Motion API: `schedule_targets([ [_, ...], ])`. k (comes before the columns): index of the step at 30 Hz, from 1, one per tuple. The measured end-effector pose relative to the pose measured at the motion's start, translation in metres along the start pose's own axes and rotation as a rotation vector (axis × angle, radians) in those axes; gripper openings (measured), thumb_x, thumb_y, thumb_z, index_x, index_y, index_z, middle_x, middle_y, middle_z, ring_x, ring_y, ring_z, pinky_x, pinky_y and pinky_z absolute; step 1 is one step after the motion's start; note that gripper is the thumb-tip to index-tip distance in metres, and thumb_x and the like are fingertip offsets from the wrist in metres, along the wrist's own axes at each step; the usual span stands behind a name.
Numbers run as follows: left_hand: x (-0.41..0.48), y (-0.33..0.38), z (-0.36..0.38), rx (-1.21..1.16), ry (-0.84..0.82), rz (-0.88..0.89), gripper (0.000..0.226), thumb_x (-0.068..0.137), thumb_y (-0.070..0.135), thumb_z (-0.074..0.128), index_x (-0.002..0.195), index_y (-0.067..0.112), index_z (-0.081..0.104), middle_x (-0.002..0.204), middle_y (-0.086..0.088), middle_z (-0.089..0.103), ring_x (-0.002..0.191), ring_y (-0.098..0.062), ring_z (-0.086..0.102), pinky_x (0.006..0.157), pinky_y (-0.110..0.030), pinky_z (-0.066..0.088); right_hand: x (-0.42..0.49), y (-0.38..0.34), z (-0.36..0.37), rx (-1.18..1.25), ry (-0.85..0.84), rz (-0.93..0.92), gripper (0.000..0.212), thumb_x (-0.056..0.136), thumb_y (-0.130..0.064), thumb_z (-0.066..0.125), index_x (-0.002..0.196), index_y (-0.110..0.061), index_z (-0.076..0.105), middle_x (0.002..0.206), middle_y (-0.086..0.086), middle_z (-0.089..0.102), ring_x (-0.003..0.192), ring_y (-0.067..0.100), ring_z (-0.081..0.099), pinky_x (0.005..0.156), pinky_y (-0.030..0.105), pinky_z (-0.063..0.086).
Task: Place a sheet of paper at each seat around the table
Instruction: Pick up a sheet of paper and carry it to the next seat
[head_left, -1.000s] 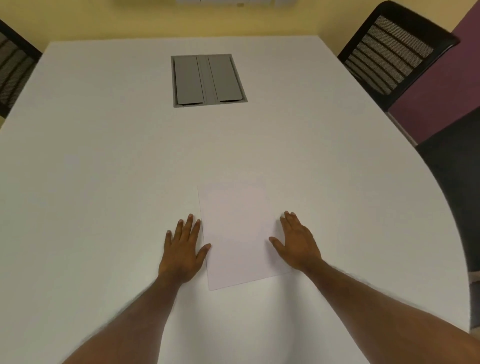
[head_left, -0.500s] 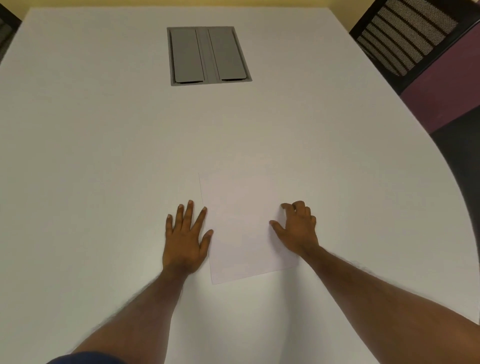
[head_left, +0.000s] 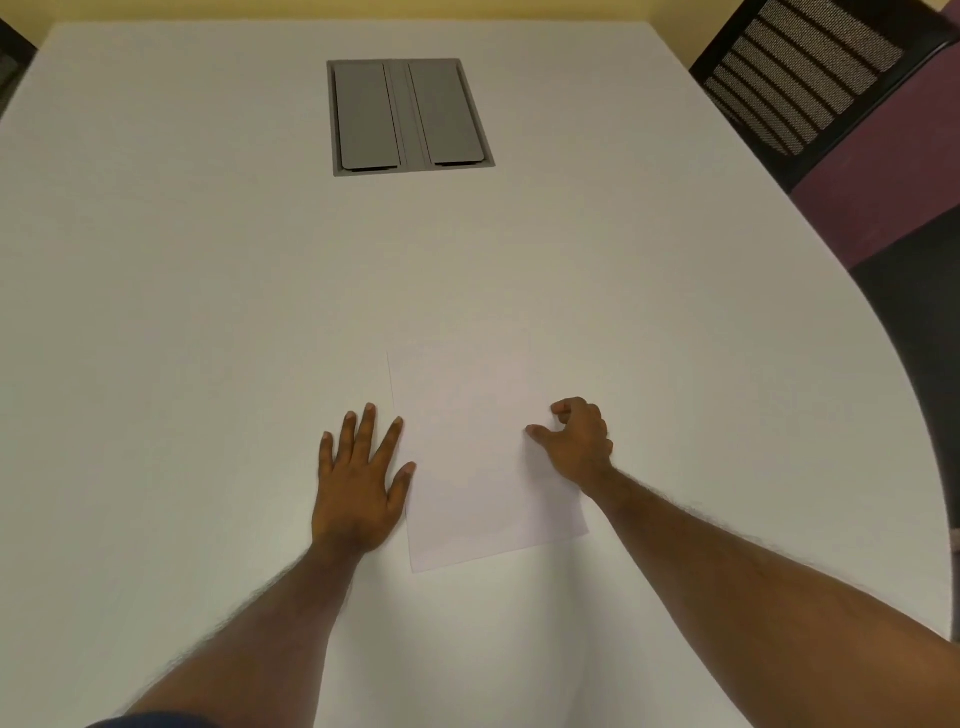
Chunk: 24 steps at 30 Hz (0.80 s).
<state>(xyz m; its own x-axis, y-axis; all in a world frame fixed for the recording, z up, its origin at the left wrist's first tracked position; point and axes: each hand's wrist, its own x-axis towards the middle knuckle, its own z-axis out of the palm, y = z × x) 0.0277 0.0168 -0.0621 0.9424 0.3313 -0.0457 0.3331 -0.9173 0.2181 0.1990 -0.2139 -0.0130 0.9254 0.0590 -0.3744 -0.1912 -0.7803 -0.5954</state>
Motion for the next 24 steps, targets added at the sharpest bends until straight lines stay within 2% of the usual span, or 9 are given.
schedule_targets([
  [3,0.001,0.0,0.0,0.003,-0.005,-0.004,0.061,0.097,0.056,0.018,0.154,0.034,0.013,0.165,-0.003,0.004,0.152,-0.024,-0.001,0.121,-0.048,0.0,0.003,0.001,-0.003,0.081,-0.001,0.017,0.037,0.073,-0.035,0.08,0.1,-0.025,0.056,0.093,-0.009,0.06,0.098,0.018,0.06,0.096,0.045,0.045],
  [7,0.001,0.0,-0.001,0.013,-0.014,-0.007,0.062,0.097,0.057,0.017,0.154,0.034,0.012,0.165,-0.003,0.003,0.152,-0.025,-0.001,0.121,-0.048,-0.001,0.004,0.003,-0.005,0.165,0.003,0.027,0.04,0.07,-0.026,0.083,0.098,-0.026,0.053,0.077,-0.013,0.057,0.082,0.016,0.06,0.093,0.047,0.048],
  [10,0.001,0.0,-0.001,0.012,-0.021,-0.006,0.062,0.097,0.057,0.016,0.155,0.034,0.012,0.165,-0.003,0.002,0.152,-0.024,-0.003,0.121,-0.048,-0.002,0.006,0.002,-0.006,0.186,0.003,0.032,0.039,0.068,-0.023,0.085,0.096,-0.025,0.057,0.074,-0.013,0.058,0.081,0.017,0.061,0.092,0.047,0.05],
  [15,0.001,0.0,-0.002,0.012,-0.037,-0.007,0.063,0.096,0.059,0.014,0.155,0.033,0.012,0.165,-0.003,0.002,0.152,-0.024,-0.003,0.121,-0.049,-0.002,0.008,0.0,-0.012,0.178,0.02,0.013,0.022,0.068,-0.023,0.085,0.079,-0.022,0.066,0.072,-0.01,0.065,0.082,0.021,0.067,0.084,0.04,0.055],
  [21,0.003,0.0,-0.007,-0.046,-0.061,-0.019,0.074,0.092,0.068,0.008,0.155,0.03,0.011,0.164,0.002,-0.002,0.151,-0.018,-0.009,0.121,-0.043,-0.008,0.006,0.002,-0.018,0.181,0.04,0.002,0.018,0.073,-0.026,0.082,0.079,-0.021,0.067,0.079,-0.004,0.069,0.083,0.022,0.066,0.081,0.035,0.054],
  [24,0.005,0.001,-0.013,-0.077,-0.083,-0.039,0.079,0.089,0.07,0.01,0.155,0.027,0.011,0.165,0.003,0.001,0.151,-0.017,-0.007,0.122,-0.042,-0.005,0.004,0.002,-0.024,0.226,0.065,-0.02,0.015,0.075,-0.023,0.081,0.078,-0.019,0.066,0.074,-0.005,0.066,0.076,0.02,0.063,0.075,0.03,0.052],
])
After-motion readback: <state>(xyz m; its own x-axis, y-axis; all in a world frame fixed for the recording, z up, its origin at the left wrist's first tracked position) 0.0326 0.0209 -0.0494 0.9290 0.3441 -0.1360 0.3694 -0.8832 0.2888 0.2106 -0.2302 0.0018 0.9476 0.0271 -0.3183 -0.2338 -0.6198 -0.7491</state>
